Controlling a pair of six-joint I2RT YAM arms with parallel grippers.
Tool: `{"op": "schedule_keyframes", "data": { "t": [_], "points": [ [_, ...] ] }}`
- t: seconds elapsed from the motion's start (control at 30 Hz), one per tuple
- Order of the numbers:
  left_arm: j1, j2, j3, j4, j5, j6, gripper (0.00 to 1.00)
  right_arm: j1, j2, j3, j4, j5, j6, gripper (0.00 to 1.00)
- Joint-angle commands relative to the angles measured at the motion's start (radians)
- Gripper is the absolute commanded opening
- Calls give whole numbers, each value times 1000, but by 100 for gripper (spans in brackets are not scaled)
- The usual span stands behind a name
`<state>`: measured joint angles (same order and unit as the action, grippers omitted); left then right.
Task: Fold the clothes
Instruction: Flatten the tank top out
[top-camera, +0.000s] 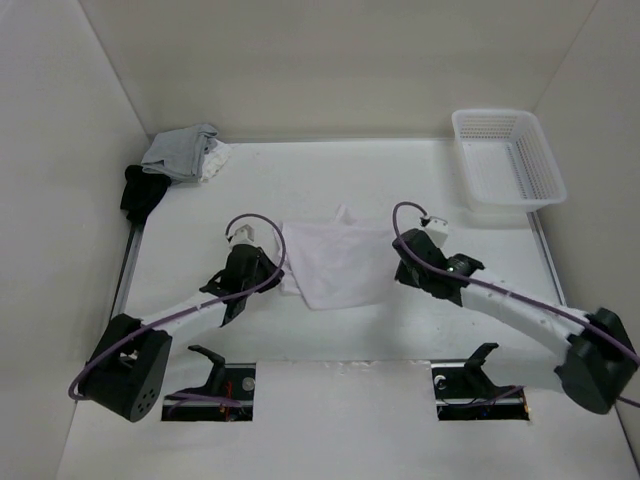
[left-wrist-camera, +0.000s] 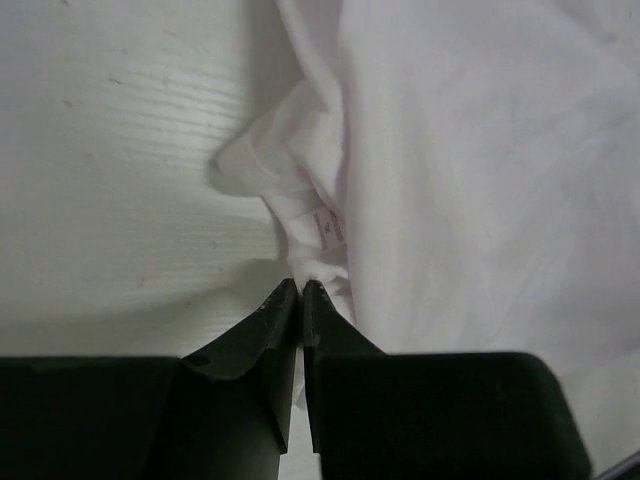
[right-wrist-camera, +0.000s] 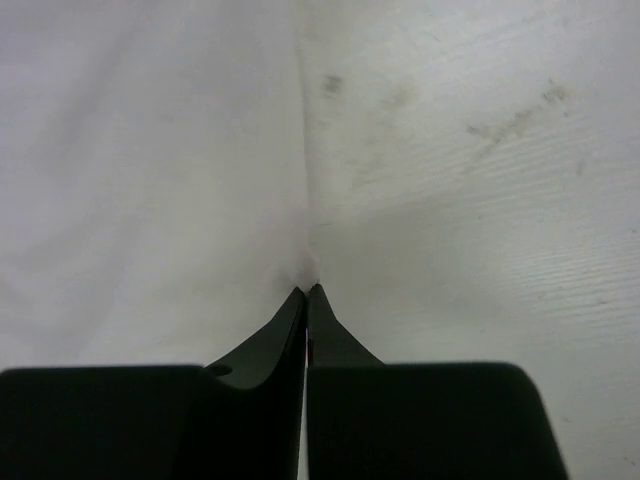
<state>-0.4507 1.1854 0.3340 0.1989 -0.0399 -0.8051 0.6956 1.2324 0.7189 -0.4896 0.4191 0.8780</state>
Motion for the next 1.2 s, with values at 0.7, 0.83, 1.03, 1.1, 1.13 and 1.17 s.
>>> {"op": "schedule_keyframes", "data": {
  "t": [0.7, 0.83, 1.03, 1.1, 1.13, 1.17],
  "points": [
    [129, 135, 291, 119, -296, -46, 2, -248, -501, -138, 42, -284, -106, 3],
    [108, 172, 411, 116, -327, -34, 2, -175, -462, -21, 40, -278, -109, 2],
    [131, 56, 438, 70, -316, -28, 1, 314, -475, 317, -95, -116, -106, 1],
    [148, -1, 422, 51, -324, -34, 1, 525, -458, 431, -104, -50, -120, 2],
    [155, -24, 416, 50, -327, -36, 1, 607, -450, 476, -106, -2, -137, 2],
    [160, -35, 415, 50, -328, -34, 1, 674, -445, 516, -113, 47, -151, 2]
  ]
}}
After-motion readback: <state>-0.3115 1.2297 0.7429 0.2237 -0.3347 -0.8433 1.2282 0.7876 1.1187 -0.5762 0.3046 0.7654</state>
